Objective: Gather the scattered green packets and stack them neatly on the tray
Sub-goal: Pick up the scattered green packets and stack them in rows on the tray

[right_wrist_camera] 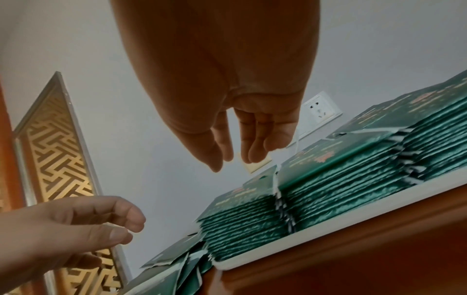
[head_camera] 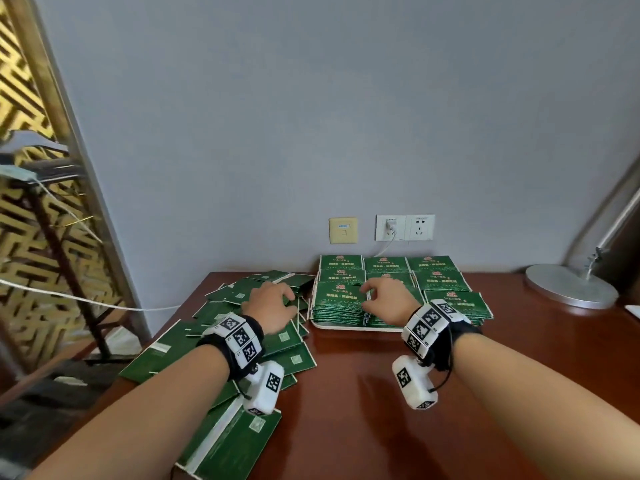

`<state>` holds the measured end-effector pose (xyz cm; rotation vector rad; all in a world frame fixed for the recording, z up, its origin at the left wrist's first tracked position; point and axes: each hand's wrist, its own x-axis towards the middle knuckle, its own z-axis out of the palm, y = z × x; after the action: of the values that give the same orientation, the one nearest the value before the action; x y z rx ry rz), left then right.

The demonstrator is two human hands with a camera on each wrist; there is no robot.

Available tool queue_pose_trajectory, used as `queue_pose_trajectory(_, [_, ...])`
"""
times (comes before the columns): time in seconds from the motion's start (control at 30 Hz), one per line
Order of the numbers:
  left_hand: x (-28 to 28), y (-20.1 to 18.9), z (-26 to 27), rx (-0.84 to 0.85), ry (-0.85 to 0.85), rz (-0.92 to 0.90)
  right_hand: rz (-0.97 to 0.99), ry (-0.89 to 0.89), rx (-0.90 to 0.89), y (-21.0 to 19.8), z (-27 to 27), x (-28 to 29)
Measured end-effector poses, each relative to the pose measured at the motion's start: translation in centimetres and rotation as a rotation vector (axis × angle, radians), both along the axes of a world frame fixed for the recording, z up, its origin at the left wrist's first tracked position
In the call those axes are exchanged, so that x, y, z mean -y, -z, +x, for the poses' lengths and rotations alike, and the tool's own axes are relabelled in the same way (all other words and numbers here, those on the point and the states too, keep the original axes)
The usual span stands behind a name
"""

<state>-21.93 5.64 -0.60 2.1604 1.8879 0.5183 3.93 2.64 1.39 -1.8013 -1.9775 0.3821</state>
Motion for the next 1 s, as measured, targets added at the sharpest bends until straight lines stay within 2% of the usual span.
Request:
queue_pose_trajectory(0.3, [2.4,1.7,-7.1,0.02,-0.085,-0.093,-0.102,-0.129,0.08,2.0,-7.6,-0.4])
queue_pose_trajectory(0.53, [3.7,2.9,-11.0,-0.035,-0.136,-0.101,-0.171,-0.184,0.095,4.6,-12.3,-2.3])
queue_pose_trajectory(0.73, [3.4,3.3,-13.3,-0.057,-0.135,-0.163,-0.158,-0.191,0.119,5.6,-14.2,-3.7])
queue_pose_trajectory(1.0, [1.9,4.1,-14.7,-0.141,-0.238,-0.222,-0.12,-0.159,0.178,5.9,-16.2,-5.9])
